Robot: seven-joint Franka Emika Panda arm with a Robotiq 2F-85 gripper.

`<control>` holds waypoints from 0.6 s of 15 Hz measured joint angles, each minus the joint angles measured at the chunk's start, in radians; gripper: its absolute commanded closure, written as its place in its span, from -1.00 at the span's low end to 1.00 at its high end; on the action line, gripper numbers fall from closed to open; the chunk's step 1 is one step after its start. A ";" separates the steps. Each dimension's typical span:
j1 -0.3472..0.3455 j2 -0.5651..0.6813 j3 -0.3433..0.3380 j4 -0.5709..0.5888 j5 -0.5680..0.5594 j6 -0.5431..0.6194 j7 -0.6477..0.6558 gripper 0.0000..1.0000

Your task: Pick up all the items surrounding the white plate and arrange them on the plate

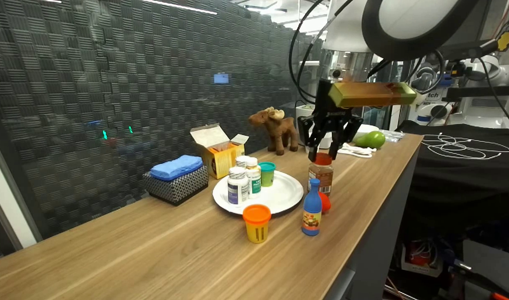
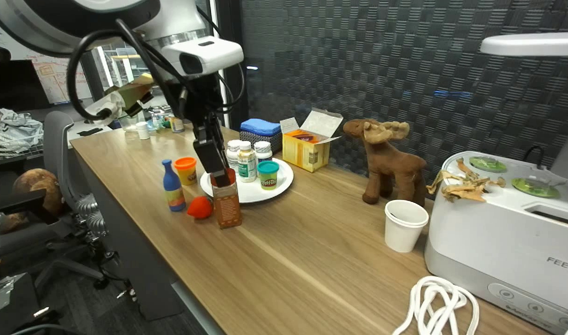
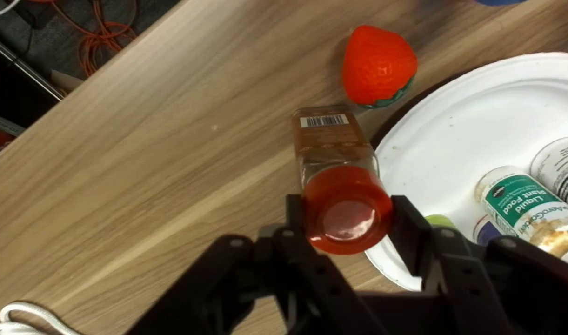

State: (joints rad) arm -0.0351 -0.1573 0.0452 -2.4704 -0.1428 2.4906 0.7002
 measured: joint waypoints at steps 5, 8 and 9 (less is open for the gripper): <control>0.004 -0.005 0.007 0.005 0.034 -0.018 -0.043 0.52; 0.005 -0.016 0.024 0.040 0.020 -0.071 -0.043 0.52; 0.005 -0.024 0.034 0.061 -0.002 -0.100 -0.041 0.52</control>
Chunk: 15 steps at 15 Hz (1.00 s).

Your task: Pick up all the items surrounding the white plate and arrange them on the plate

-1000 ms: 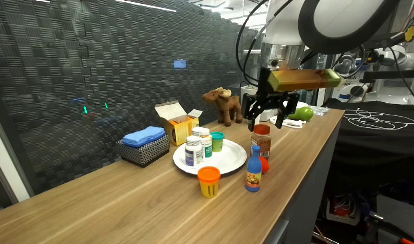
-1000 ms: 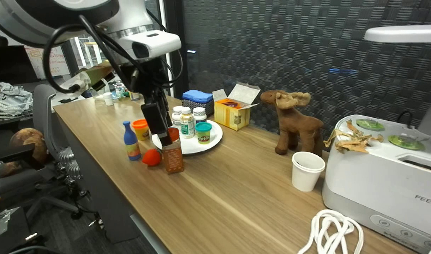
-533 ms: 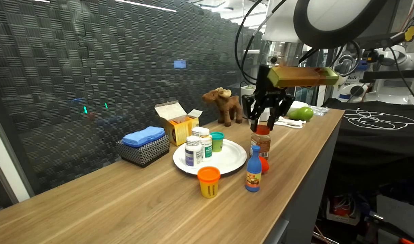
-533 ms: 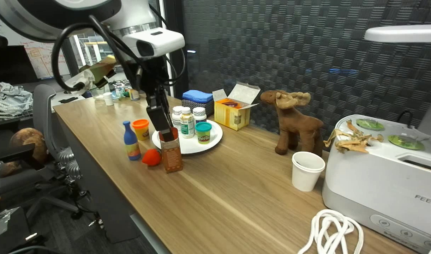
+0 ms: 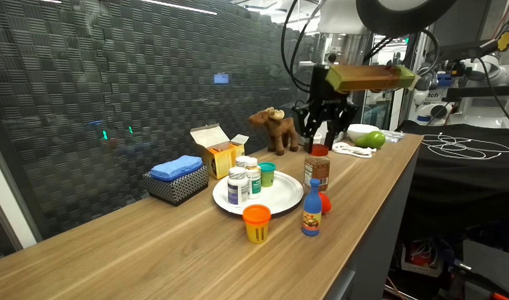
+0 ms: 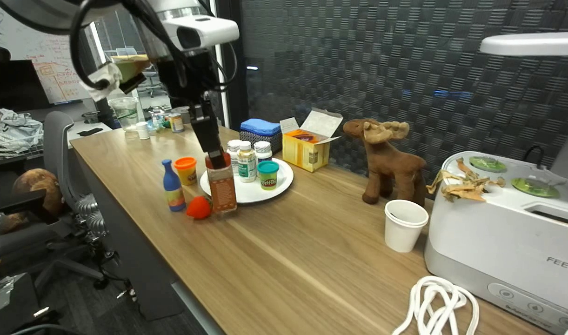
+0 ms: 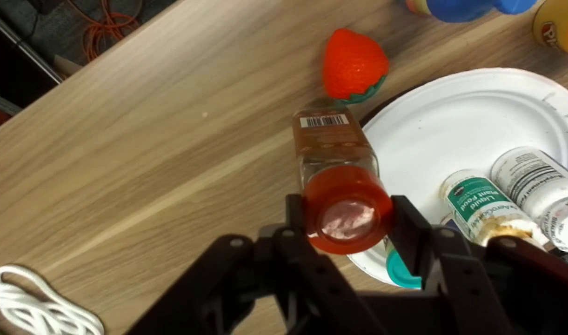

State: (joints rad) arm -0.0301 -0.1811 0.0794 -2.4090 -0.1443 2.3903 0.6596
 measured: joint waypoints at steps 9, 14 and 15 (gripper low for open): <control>0.032 0.032 0.070 0.149 -0.087 -0.117 0.001 0.52; 0.033 0.130 0.061 0.179 -0.087 -0.058 0.001 0.52; 0.033 0.147 0.056 0.186 -0.087 -0.041 0.001 0.52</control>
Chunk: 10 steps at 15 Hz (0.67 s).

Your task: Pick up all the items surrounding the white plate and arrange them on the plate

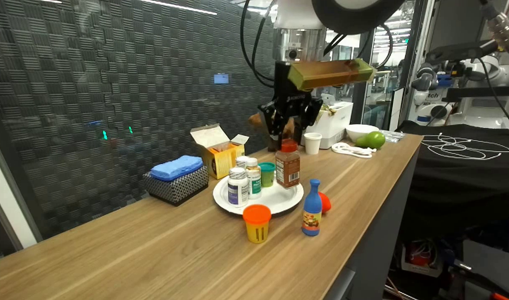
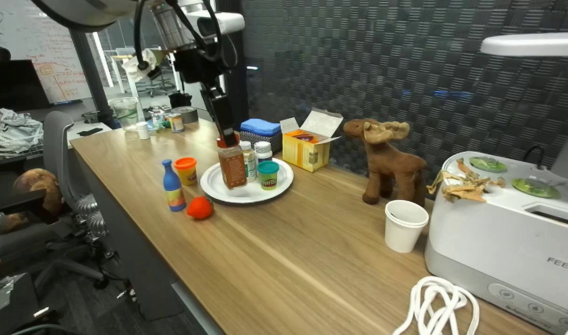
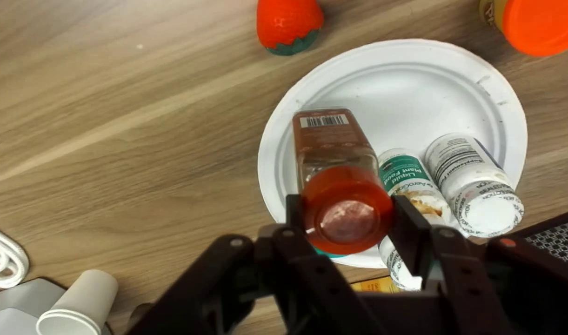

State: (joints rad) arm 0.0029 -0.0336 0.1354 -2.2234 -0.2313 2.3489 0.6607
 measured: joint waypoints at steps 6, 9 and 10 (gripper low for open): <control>0.001 0.070 -0.044 0.054 0.002 0.043 -0.001 0.52; 0.001 0.094 -0.060 0.064 0.010 0.056 -0.001 0.52; 0.001 0.102 -0.064 0.067 0.017 0.061 -0.001 0.52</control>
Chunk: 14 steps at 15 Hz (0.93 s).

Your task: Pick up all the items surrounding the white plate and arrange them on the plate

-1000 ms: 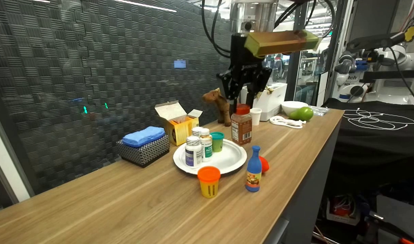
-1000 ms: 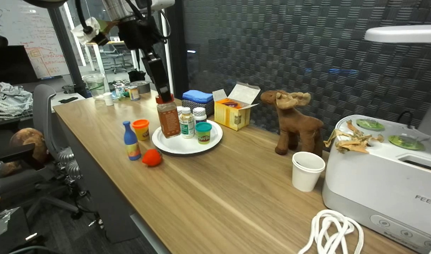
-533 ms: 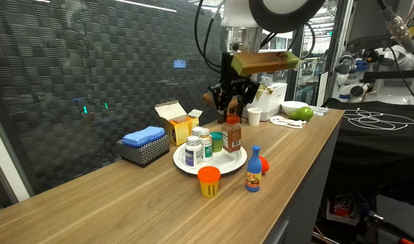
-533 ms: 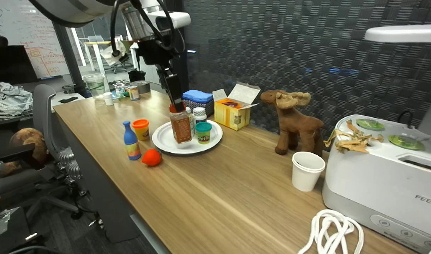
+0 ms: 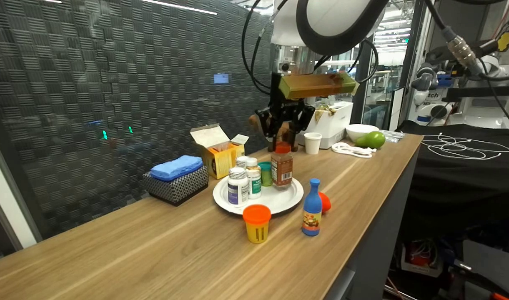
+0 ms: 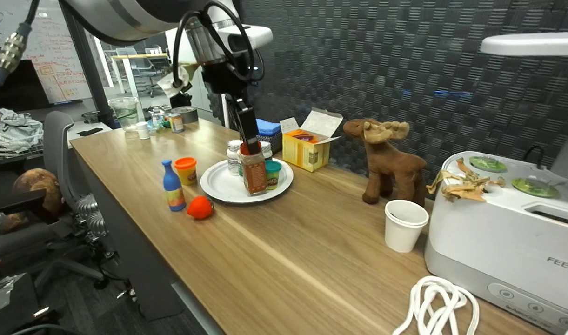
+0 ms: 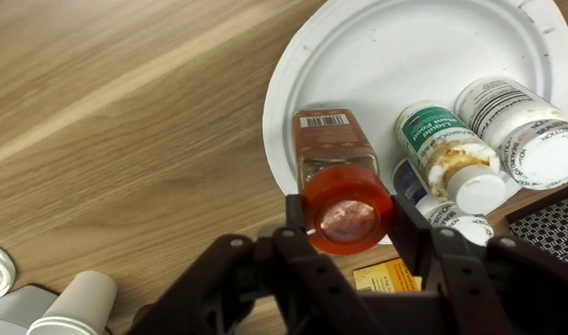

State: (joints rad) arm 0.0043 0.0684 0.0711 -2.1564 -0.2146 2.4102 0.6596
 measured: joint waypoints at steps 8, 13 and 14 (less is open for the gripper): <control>0.020 0.043 -0.005 0.030 0.072 0.033 -0.014 0.52; 0.035 0.062 -0.015 0.032 0.068 0.053 -0.014 0.52; 0.038 0.062 -0.019 0.032 0.065 0.054 -0.014 0.52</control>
State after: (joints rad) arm 0.0421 0.1308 0.0524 -2.1248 -0.1492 2.4645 0.6456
